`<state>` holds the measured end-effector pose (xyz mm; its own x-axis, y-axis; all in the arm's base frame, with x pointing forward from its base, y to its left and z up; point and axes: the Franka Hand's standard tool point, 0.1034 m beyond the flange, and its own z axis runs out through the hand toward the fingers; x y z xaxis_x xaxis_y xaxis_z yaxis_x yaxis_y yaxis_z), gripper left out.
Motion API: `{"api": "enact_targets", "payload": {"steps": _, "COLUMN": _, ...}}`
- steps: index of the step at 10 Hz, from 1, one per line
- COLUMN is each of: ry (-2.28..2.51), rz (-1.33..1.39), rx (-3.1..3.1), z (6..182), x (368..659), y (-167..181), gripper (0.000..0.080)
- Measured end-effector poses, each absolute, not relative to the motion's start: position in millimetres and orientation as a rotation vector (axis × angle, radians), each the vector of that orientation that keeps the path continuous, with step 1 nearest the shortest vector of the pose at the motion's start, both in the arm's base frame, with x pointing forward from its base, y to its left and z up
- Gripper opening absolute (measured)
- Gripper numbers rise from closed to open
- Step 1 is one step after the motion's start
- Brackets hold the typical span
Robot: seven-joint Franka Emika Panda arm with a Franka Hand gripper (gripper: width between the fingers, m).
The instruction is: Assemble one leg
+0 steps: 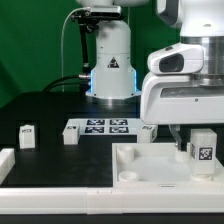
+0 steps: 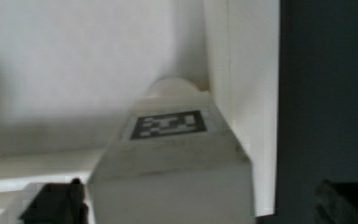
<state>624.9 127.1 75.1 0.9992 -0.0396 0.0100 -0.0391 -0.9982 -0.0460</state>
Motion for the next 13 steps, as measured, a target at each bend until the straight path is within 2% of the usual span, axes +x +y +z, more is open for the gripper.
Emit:
{"api": "enact_targets", "payload": {"steps": 1, "ry": -0.06, "rz": -0.018, "rx": -3.096, "z": 74.5, "x": 624.7, "y": 126.2, "gripper": 0.0563}}
{"api": "enact_targets", "payload": {"steps": 2, "ry": -0.028, "rz": -0.017, "rx": -3.095, "z": 74.3, "x": 624.6, "y": 126.4, "gripper": 0.0426}}
{"api": "enact_targets", "payload": {"steps": 3, "ry": -0.028, "rz": -0.017, "rx": -3.096, "z": 74.2, "x": 624.7, "y": 126.1, "gripper": 0.0426}}
{"api": "enact_targets", "payload": {"steps": 4, "ry": -0.024, "rz": -0.016, "rx": -3.099, "z": 73.8, "x": 624.9, "y": 123.1, "gripper": 0.0295}}
{"api": "enact_targets", "payload": {"steps": 8, "ry": 0.047, "rz": -0.014, "rx": -3.098, "z": 73.2, "x": 624.8, "y": 122.2, "gripper": 0.0295}}
{"api": "enact_targets", "payload": {"steps": 10, "ry": 0.601, "rz": -0.014, "rx": -3.05, "z": 73.2, "x": 624.9, "y": 121.3, "gripper": 0.0295}}
{"api": "enact_targets", "payload": {"steps": 13, "ry": 1.065, "rz": 0.001, "rx": -2.918, "z": 71.7, "x": 625.7, "y": 117.1, "gripper": 0.0295}}
